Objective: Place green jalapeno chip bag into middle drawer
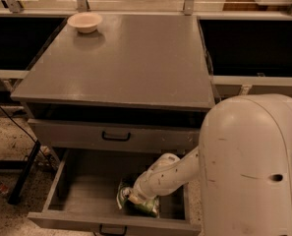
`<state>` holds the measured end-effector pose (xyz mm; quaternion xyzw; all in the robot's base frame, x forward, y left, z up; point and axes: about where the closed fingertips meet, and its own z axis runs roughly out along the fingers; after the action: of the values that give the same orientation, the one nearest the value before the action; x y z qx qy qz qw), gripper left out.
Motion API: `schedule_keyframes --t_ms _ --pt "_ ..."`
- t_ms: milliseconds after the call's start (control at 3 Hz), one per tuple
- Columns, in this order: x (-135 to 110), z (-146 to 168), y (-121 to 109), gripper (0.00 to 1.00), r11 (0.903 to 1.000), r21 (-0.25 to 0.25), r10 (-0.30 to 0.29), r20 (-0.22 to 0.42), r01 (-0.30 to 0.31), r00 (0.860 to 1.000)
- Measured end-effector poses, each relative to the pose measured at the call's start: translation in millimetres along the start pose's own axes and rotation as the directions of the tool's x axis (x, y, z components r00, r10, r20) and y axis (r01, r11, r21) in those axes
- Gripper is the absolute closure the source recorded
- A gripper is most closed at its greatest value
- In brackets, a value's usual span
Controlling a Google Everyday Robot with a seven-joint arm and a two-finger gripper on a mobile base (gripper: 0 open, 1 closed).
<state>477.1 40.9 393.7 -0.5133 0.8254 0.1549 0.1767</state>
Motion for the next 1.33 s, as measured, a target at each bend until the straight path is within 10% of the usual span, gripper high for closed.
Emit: schedule_keyframes --t_ms 1333 --pt "0.0 0.1 0.1 0.05 1.0000 0.000 0.000 0.000 0.000 1.000"
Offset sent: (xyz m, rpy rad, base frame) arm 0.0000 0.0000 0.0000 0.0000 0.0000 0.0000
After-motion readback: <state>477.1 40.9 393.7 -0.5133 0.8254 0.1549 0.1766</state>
